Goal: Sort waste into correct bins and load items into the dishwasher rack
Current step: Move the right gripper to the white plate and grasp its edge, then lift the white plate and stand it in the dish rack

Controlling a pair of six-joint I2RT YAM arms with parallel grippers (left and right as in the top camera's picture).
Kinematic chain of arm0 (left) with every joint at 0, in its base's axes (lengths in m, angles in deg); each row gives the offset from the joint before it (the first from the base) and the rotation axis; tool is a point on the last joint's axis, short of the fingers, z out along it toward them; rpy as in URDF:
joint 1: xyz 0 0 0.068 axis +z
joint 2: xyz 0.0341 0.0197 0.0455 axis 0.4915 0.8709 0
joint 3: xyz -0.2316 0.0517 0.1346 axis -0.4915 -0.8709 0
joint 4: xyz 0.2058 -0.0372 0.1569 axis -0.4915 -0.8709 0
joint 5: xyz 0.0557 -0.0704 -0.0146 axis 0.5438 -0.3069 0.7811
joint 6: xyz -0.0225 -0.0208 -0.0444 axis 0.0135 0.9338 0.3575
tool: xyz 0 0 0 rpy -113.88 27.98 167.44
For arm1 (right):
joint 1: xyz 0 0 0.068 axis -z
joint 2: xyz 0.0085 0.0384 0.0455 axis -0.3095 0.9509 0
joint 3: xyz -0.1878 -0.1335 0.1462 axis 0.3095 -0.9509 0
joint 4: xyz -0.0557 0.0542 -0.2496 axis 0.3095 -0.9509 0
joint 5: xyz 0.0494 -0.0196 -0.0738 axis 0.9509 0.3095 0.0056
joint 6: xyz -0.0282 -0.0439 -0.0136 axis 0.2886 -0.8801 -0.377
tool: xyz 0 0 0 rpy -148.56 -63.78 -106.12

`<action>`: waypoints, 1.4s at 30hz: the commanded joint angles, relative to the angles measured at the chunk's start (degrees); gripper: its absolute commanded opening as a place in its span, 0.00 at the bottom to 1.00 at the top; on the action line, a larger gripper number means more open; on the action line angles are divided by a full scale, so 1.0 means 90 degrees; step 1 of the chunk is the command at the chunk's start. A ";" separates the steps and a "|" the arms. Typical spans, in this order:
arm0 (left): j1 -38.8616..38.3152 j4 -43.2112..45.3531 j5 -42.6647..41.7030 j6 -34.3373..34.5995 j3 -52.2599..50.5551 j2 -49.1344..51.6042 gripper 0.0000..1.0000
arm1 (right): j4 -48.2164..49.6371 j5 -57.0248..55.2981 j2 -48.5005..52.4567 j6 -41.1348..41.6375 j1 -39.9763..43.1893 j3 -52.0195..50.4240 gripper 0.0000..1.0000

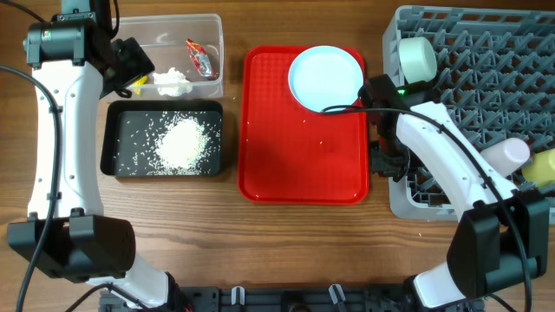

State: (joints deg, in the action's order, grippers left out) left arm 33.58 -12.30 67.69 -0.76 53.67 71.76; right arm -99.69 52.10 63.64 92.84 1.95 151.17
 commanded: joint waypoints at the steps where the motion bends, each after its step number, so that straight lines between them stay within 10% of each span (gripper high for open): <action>1: 0.0024 0.0002 0.0102 0.0061 -0.0041 -0.0129 1.00 | 0.0185 0.0097 -0.0129 -0.0087 -0.0005 0.0010 0.18; 6: 0.0024 0.0002 0.0102 0.0061 -0.0041 -0.0129 1.00 | 0.1792 0.1953 -0.0124 -0.0287 -0.0002 0.1195 0.55; 12: 0.0024 0.0002 0.0102 0.0061 -0.0041 -0.0129 1.00 | 0.3653 0.1863 0.0976 0.0738 0.0002 0.1307 0.63; 16: 0.0024 0.0002 0.0104 0.0061 -0.0041 -0.0129 1.00 | 0.4017 0.1763 0.1654 0.1333 0.0126 0.1307 1.00; 20: 0.0024 0.0002 0.0102 0.0061 -0.0041 -0.0129 1.00 | 0.4328 0.1875 0.1693 0.1800 0.0117 0.1275 0.99; 25: 0.0024 0.0002 0.0104 0.0061 -0.0041 -0.0129 1.00 | 0.4464 0.1758 0.2293 0.2475 0.0117 0.1275 0.45; 31: 0.0024 0.0002 0.0102 0.0061 -0.0041 -0.0129 1.00 | 0.4447 0.1753 0.2739 0.2472 0.0117 0.1275 0.41; 36: 0.0024 0.0002 0.0102 0.0061 -0.0041 -0.0129 1.00 | 0.4495 0.1564 0.2839 0.2450 0.0117 0.1275 0.04; 42: 0.0024 0.0002 0.0102 0.0061 -0.0041 -0.0129 1.00 | 0.4714 0.1515 0.2834 0.1520 0.0119 0.1285 0.04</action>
State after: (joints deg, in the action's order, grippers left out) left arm 33.58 -12.30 67.69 -0.76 53.67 71.76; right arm -57.86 68.24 87.29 112.32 3.02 162.55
